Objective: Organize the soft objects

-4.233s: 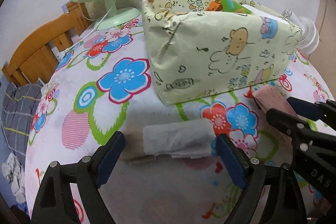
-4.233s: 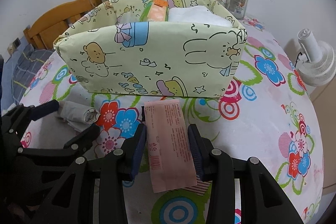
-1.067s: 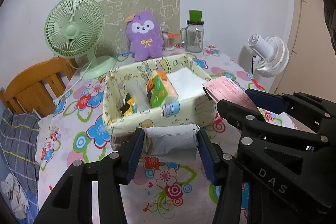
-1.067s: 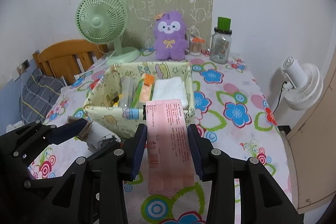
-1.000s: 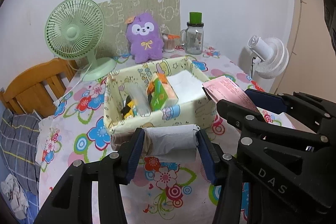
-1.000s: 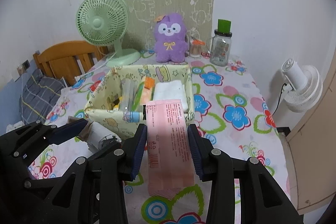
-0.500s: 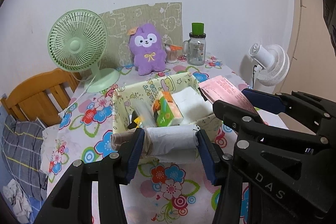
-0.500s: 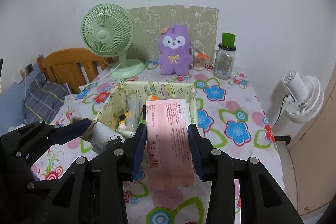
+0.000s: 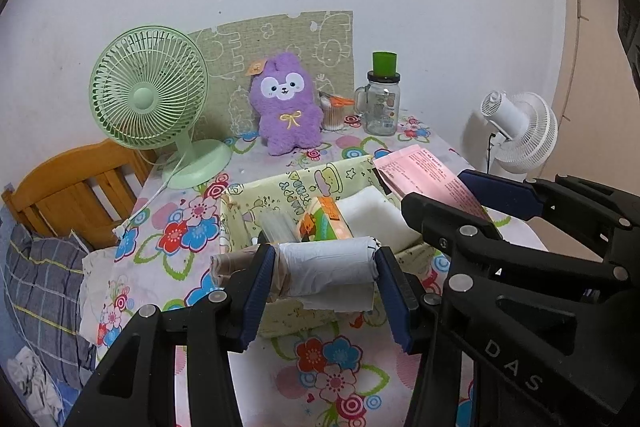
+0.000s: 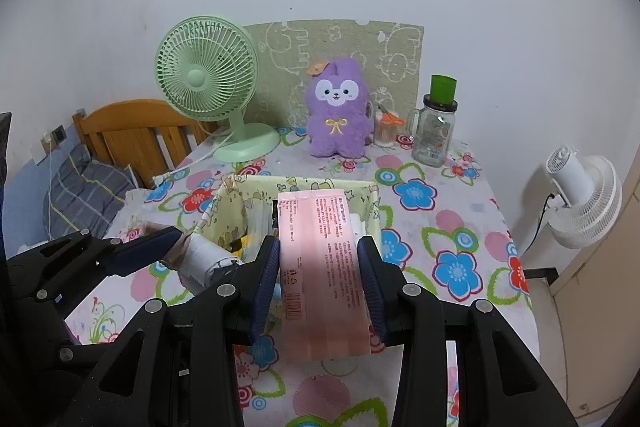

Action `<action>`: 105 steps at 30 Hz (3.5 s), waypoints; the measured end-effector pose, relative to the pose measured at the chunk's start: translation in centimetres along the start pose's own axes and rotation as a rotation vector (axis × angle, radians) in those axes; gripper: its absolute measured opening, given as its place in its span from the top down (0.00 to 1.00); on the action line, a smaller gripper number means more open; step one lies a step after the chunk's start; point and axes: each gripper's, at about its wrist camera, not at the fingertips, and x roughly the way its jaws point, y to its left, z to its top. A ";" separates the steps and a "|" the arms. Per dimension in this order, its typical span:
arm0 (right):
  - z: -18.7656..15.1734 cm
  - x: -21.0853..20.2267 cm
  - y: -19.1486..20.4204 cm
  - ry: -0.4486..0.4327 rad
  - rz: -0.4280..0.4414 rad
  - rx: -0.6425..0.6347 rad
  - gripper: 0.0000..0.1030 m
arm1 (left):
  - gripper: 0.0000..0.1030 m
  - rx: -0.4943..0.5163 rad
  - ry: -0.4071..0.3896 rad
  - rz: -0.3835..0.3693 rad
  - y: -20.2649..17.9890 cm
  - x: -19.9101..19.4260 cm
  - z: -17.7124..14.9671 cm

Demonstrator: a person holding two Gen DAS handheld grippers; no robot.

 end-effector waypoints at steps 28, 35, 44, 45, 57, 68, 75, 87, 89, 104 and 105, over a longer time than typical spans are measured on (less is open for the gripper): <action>2.5 6.6 -0.4 0.062 0.035 0.003 0.58 | 0.49 -0.036 0.070 -0.011 2.3 6.8 2.4; 2.7 8.4 -0.8 0.090 0.033 0.009 0.58 | 0.48 -0.046 0.100 -0.021 2.6 8.8 2.7; 2.7 10.4 -0.9 0.122 0.029 0.007 0.58 | 0.36 -0.049 0.141 -0.022 2.9 10.5 2.2; 2.7 10.6 -0.9 0.124 0.031 0.007 0.58 | 0.35 -0.047 0.146 -0.022 2.9 10.6 2.1; 3.2 12.4 -0.3 0.136 0.042 0.001 0.58 | 0.20 -0.049 0.168 0.005 3.5 10.9 1.9; 3.2 14.4 1.0 0.158 0.074 -0.002 0.58 | 0.16 -0.060 0.179 0.002 4.2 11.3 1.6; 2.9 14.6 0.9 0.186 0.074 0.008 0.38 | 0.15 -0.049 0.192 0.016 4.3 11.5 1.4; 1.4 11.2 -1.6 0.170 -0.010 0.064 0.21 | 0.07 -0.032 0.186 0.041 3.3 10.2 0.9; 1.1 10.6 -1.9 0.169 -0.021 0.065 0.21 | 0.07 -0.034 0.189 0.040 3.2 10.0 0.7; -1.3 7.2 -2.6 0.160 -0.047 0.085 0.21 | 0.05 -0.061 0.162 0.049 2.7 7.3 -0.7; -1.4 7.0 -2.5 0.158 -0.049 0.086 0.21 | 0.05 -0.060 0.160 0.051 2.6 7.0 -0.8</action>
